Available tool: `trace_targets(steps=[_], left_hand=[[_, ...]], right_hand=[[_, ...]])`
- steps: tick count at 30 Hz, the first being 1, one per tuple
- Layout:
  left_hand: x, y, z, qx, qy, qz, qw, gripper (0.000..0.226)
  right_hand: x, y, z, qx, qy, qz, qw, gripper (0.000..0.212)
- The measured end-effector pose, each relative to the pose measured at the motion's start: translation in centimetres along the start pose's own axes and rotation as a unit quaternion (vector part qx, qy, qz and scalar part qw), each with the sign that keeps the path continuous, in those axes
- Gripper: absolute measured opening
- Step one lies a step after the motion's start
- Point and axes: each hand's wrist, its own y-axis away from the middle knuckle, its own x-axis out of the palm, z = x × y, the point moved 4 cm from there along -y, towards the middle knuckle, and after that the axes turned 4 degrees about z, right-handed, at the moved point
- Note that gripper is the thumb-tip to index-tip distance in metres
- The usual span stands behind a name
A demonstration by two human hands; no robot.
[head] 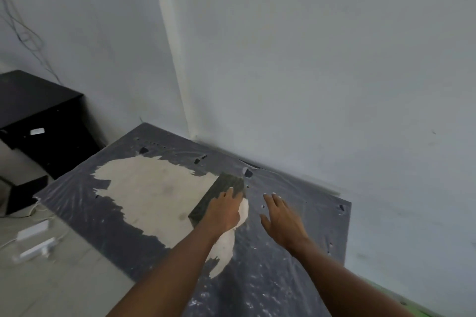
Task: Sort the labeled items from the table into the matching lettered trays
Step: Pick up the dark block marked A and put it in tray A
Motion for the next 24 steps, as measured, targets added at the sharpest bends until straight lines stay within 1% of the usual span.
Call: trace_targets(steps=[3,6,8,10,14,17,19,21,24], left_hand=[[1.2,-1.3,2.3,-0.02,0.013,0.016,1.0,0.057],[2.6,-2.8,4.4,-0.037,0.025,0.04,0.998,0.059],[3.5,-3.9,6.0,-0.038,0.029,0.051,0.998,0.062],[4.5,-4.5,7.1,-0.039,0.026,0.056,0.997,0.068],[6.8,-6.3,9.0,-0.047,0.033,0.088,0.994,0.088],[7.7,-7.5,9.2,-0.036,0.04,0.074,0.996,0.096],[7.8,-8.0,9.3,-0.025,0.044,0.052,0.997,0.093],[7.2,-8.5,9.1,0.006,0.051,0.028,0.998,0.086],[6.1,-9.0,7.9,0.105,0.096,0.017,0.99,0.075]], right_hand=[[2.0,-1.8,1.3,0.006,-0.001,0.016,1.0,0.061],[3.9,-3.3,2.3,0.02,-0.003,0.018,1.0,0.057],[5.4,-4.3,3.1,0.041,-0.005,0.027,0.999,0.056],[6.5,-4.7,3.7,0.06,0.0,0.042,0.997,0.058],[8.7,-6.1,4.9,0.096,-0.015,0.055,0.994,0.059],[9.6,-6.5,5.1,0.131,-0.02,0.055,0.99,0.058],[9.8,-6.3,5.1,0.15,-0.022,0.05,0.987,0.055],[9.4,-6.0,4.9,0.162,-0.016,0.038,0.986,0.053],[8.2,-5.1,3.9,0.182,-0.013,0.018,0.983,0.053]])
